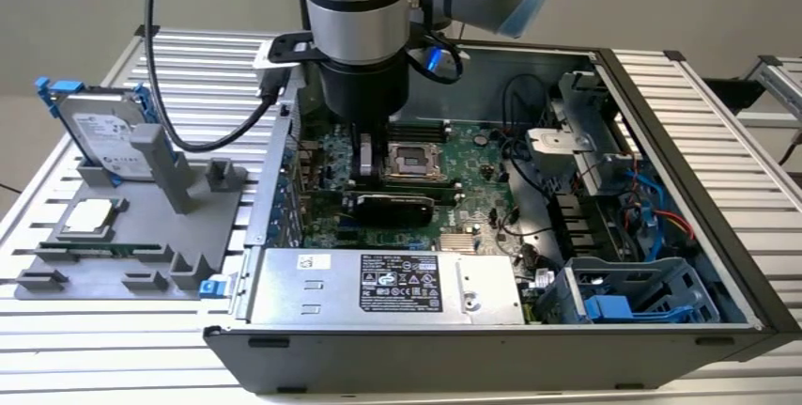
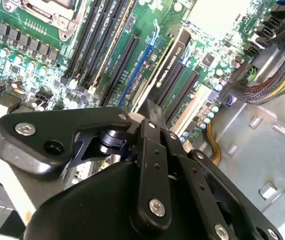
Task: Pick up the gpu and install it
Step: 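Press down on the gpu until it lock into place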
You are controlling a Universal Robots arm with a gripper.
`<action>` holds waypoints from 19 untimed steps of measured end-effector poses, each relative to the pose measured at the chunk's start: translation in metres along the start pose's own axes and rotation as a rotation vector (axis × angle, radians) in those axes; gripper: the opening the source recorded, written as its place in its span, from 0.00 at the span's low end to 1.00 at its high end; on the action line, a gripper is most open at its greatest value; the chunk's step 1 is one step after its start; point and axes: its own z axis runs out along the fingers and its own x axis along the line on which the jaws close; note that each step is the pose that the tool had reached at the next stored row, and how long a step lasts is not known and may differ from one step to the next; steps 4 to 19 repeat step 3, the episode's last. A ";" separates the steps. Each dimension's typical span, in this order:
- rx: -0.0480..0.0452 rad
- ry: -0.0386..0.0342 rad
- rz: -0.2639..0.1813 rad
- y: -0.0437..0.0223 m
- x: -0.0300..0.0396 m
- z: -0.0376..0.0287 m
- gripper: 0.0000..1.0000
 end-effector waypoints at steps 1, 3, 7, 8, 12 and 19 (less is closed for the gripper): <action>-0.0002 -0.0032 0.000 0.0000 0.0000 0.0000 0.00; -0.0003 -0.0036 0.000 0.0000 0.0000 0.0000 0.00; -0.0003 -0.0036 0.000 0.0000 0.0000 0.0000 0.00; -0.0003 -0.0036 0.000 0.0000 0.0000 0.0000 0.00; -0.0003 -0.0036 0.000 0.0000 0.0000 0.0000 0.00; -0.0003 -0.0036 0.000 0.0000 0.0000 0.0000 0.00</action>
